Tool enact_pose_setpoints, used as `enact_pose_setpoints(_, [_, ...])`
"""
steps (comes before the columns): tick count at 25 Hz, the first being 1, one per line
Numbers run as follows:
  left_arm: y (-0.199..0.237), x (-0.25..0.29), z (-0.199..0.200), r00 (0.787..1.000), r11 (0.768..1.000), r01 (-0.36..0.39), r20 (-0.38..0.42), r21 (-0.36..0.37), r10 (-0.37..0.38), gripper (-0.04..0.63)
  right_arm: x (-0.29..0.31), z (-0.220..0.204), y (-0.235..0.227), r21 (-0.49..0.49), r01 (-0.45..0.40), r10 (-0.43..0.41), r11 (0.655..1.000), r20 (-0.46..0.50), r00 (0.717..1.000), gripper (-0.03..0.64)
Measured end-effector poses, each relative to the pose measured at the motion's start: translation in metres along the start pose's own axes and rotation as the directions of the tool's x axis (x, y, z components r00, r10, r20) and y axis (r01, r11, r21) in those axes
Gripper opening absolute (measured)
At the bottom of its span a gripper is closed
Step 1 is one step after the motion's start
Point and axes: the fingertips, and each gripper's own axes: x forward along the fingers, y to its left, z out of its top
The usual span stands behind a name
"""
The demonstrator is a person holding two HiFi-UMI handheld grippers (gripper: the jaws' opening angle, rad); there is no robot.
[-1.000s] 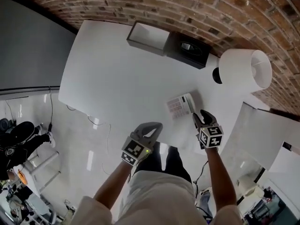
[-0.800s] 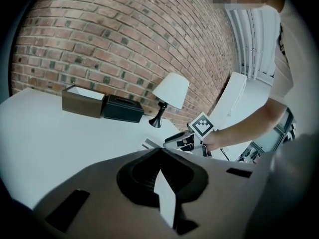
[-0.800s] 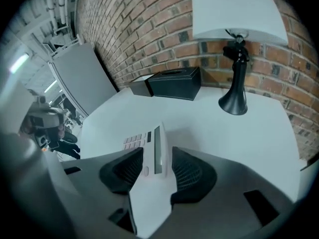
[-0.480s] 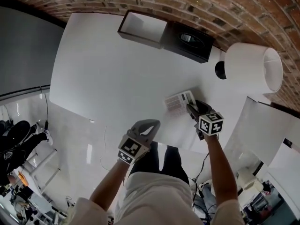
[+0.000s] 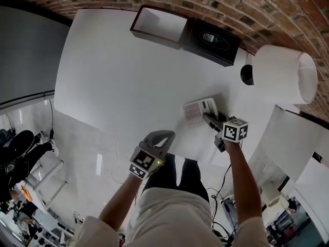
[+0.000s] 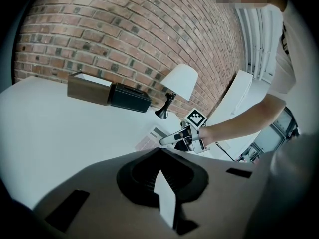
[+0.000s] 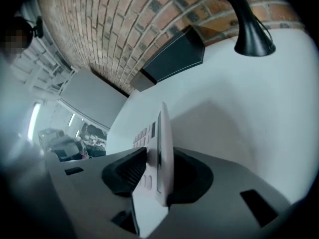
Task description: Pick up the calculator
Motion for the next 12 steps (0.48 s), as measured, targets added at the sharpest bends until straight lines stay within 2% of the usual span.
enact_pose_setpoints(5, [0.001, -0.003, -0.001, 1.0, 1.0, 0.002, -0.002, -0.004, -0.002, 0.011, -0.001, -0.003, 0.008, 0.123, -0.041, 0.034, 0.992, 0.059, 0.998, 0.133])
enact_pose_setpoints(12, [0.0, -0.012, 0.006, 1.0, 1.0, 0.003, 0.011, 0.004, -0.003, 0.011, -0.005, 0.003, 0.022, 0.211, -0.056, 0.027, 0.976, 0.136, 0.99, 0.132])
